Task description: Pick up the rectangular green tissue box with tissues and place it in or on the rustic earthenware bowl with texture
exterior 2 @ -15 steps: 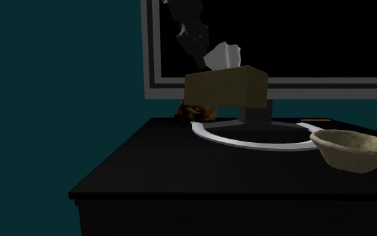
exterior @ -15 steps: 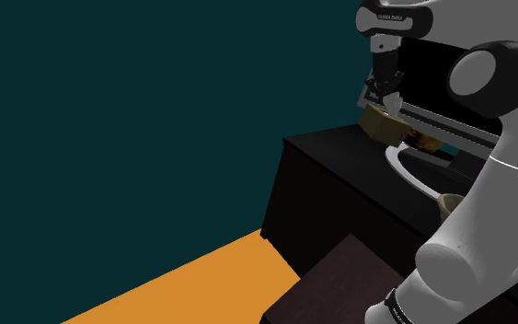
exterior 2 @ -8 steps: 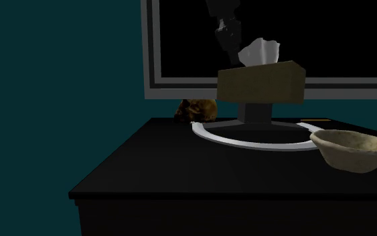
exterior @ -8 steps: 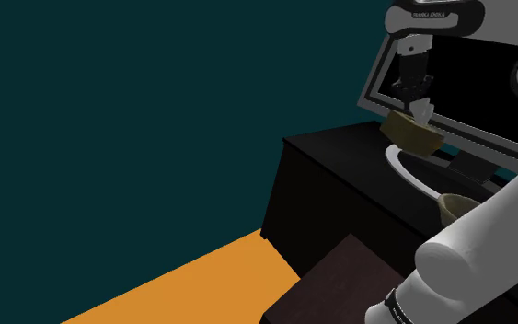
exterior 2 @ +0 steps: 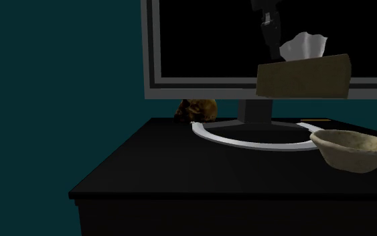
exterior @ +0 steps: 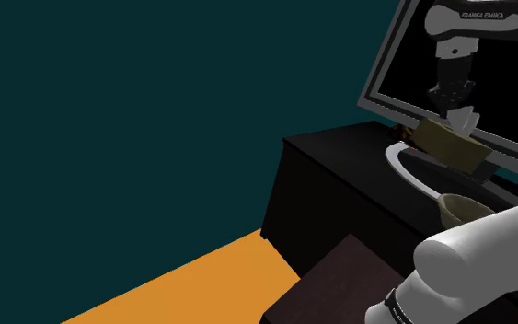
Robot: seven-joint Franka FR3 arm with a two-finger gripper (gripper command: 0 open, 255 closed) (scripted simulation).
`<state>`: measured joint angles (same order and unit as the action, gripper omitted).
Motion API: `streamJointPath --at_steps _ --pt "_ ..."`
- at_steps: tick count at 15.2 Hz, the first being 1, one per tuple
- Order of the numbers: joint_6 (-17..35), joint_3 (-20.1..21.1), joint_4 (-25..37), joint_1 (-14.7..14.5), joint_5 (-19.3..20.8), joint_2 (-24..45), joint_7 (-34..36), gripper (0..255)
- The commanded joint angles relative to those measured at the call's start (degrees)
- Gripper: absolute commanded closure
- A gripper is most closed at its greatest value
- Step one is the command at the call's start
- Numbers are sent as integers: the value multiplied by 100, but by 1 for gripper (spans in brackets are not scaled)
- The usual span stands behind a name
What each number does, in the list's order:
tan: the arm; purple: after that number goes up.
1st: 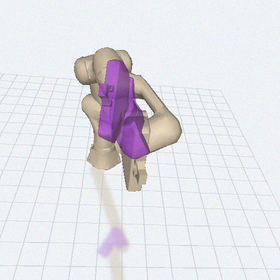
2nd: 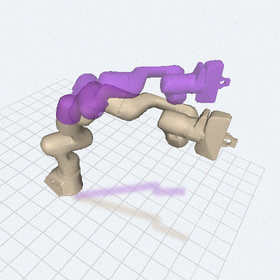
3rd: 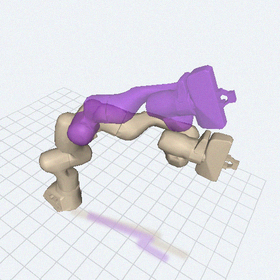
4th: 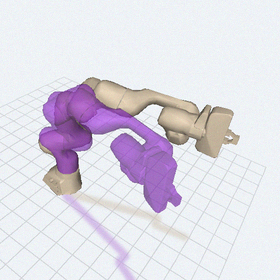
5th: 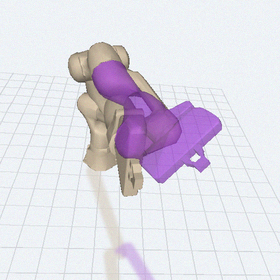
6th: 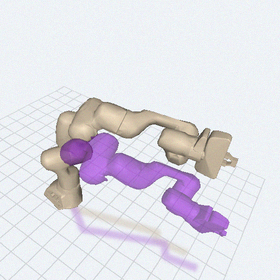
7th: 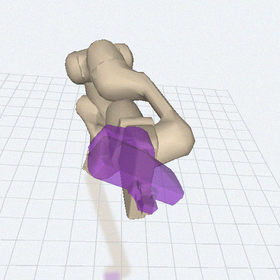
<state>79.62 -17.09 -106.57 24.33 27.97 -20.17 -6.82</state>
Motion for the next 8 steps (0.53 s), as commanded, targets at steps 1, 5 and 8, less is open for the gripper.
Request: streamJointPath --at_steps 1,5,8 --pt "-10 -68 -248 79 137 -328 -142 255" --pt "-95 -200 -643 250 416 -961 -453 255" --pt "-174 -313 -870 389 638 -1401 -724 255"
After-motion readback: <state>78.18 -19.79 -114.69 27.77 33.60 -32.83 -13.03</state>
